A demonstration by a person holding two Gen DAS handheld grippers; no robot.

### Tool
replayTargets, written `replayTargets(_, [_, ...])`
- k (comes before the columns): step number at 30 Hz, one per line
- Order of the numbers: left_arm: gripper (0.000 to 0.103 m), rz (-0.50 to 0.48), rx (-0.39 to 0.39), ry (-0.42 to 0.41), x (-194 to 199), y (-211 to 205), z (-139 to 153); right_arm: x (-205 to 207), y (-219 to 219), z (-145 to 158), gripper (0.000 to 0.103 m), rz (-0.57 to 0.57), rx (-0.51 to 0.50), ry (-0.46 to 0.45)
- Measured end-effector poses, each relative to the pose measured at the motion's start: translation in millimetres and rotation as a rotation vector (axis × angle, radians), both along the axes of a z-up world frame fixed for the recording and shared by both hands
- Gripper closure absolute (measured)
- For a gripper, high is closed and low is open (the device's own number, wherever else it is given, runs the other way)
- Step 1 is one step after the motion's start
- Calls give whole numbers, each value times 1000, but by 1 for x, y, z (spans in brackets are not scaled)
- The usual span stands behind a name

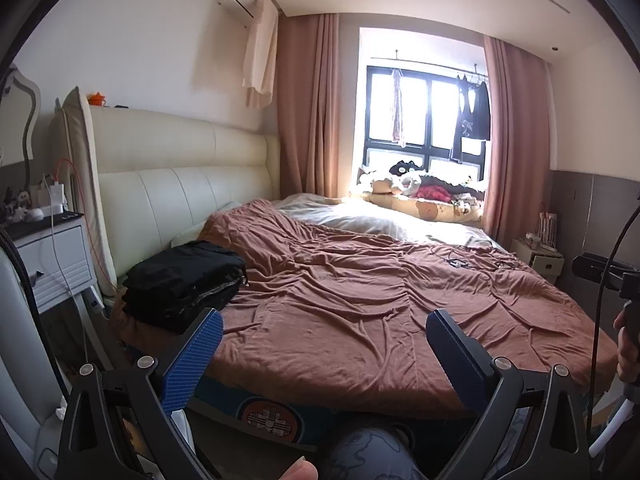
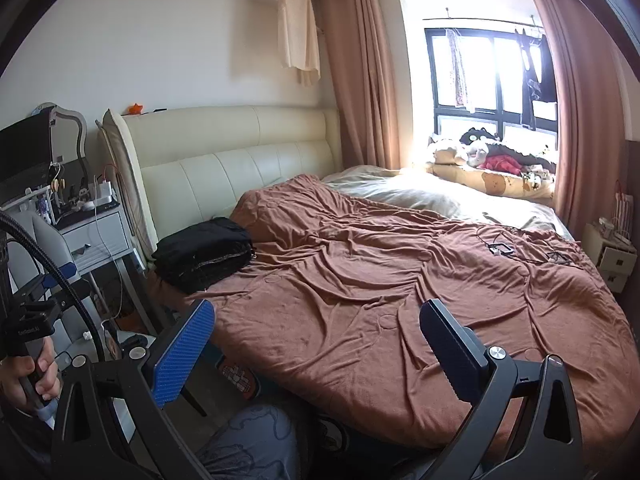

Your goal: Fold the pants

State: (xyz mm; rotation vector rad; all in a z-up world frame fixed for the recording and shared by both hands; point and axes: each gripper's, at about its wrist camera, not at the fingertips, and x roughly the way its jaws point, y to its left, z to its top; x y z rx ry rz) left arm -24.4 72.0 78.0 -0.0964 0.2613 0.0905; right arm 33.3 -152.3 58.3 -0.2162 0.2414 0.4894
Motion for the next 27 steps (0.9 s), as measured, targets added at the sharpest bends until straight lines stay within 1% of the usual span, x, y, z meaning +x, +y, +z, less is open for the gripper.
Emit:
replayTargets(7, [1, -18, 0, -2, -9, -14, -7, -11, -19, -15, 0, -29, 26, -14])
replayTargets(15, [1, -17, 15, -15, -15, -28, -14, -19, -27, -31, 0, -46, 31, -17])
replayTargets(21, [1, -26, 5, -28, -17, -36, -21, -27, -31, -41, 0, -70, 37, -22])
replayTargets(27, [1, -40, 1, -7, -13, -42, -28, -31, -34, -48, 0, -76, 38, -14])
